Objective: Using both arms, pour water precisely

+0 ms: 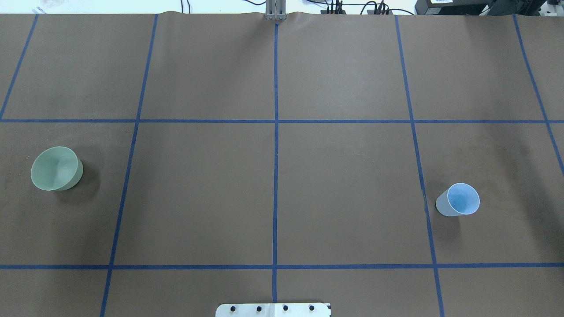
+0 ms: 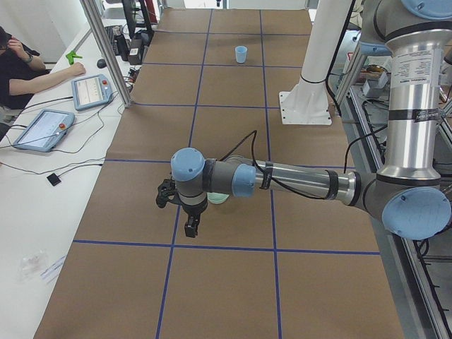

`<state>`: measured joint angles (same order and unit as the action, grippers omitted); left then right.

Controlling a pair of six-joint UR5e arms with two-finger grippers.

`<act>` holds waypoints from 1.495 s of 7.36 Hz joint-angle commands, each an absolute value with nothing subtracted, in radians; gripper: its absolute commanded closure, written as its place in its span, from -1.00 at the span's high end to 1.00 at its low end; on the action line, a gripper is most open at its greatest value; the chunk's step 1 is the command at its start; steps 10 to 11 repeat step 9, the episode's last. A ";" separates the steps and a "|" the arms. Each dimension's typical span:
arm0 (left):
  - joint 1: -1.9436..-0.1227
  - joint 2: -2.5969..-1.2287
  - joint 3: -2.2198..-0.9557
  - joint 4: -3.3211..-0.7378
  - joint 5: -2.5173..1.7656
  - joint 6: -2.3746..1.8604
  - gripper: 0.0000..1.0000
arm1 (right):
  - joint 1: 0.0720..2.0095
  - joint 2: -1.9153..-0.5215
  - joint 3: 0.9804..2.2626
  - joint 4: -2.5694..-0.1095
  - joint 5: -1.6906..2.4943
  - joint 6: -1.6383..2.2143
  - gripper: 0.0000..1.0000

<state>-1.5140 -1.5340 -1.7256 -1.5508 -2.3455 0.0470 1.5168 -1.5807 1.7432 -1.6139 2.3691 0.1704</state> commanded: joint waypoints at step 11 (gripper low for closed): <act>-1.514 -1.534 -1.720 -1.551 -2.344 0.048 1.00 | 1.520 -1.598 1.733 -1.612 2.372 0.066 1.00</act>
